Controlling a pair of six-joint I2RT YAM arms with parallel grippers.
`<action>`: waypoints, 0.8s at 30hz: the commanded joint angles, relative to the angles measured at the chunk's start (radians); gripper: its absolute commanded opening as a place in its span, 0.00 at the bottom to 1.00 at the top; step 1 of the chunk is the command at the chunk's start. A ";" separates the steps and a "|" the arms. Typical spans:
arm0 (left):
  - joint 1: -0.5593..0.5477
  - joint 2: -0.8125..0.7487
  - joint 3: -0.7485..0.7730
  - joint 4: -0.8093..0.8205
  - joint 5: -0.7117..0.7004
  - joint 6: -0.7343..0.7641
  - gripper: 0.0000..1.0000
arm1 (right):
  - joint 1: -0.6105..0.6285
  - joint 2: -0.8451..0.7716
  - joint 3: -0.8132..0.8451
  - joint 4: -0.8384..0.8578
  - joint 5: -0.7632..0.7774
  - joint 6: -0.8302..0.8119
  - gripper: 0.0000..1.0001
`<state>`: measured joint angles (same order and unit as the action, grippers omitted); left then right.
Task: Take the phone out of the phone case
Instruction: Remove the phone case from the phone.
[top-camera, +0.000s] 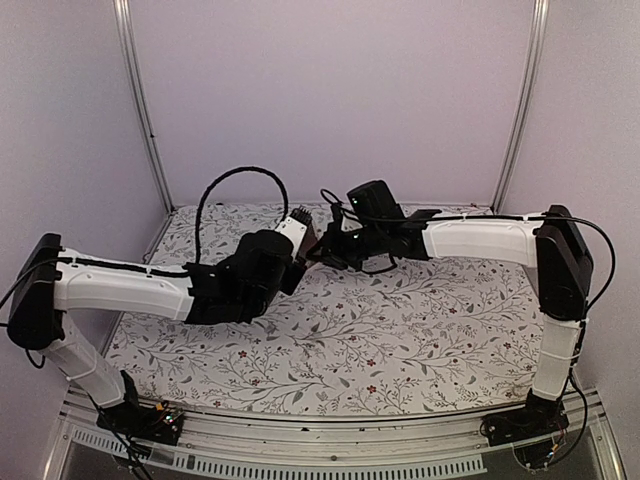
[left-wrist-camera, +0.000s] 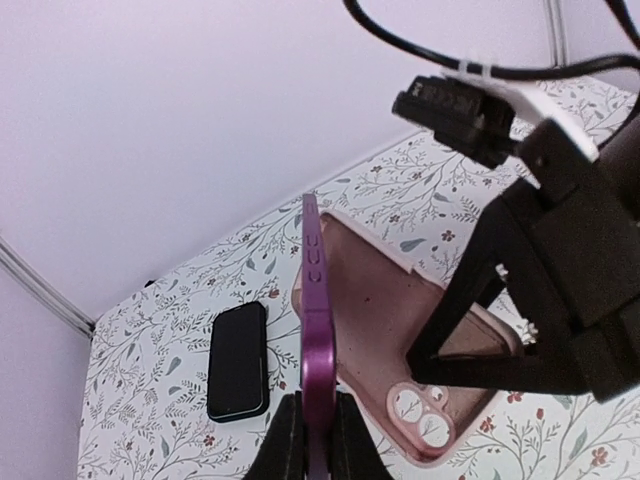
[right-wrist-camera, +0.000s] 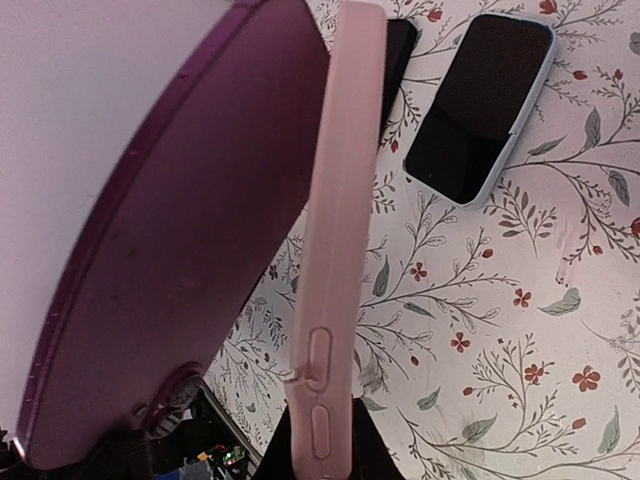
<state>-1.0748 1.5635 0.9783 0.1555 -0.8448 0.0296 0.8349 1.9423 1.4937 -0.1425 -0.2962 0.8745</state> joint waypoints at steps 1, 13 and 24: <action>-0.001 -0.085 -0.019 0.104 0.057 -0.056 0.00 | -0.012 -0.053 -0.032 0.055 0.026 -0.018 0.00; 0.045 -0.198 -0.068 0.041 0.107 -0.179 0.00 | -0.076 -0.066 -0.098 0.068 0.026 -0.030 0.00; 0.156 -0.309 -0.152 -0.107 0.106 -0.352 0.00 | -0.284 -0.153 -0.285 0.079 -0.011 -0.107 0.00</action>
<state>-0.9600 1.3117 0.8543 0.0807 -0.7231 -0.2398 0.6323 1.8584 1.2728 -0.0879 -0.2844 0.8162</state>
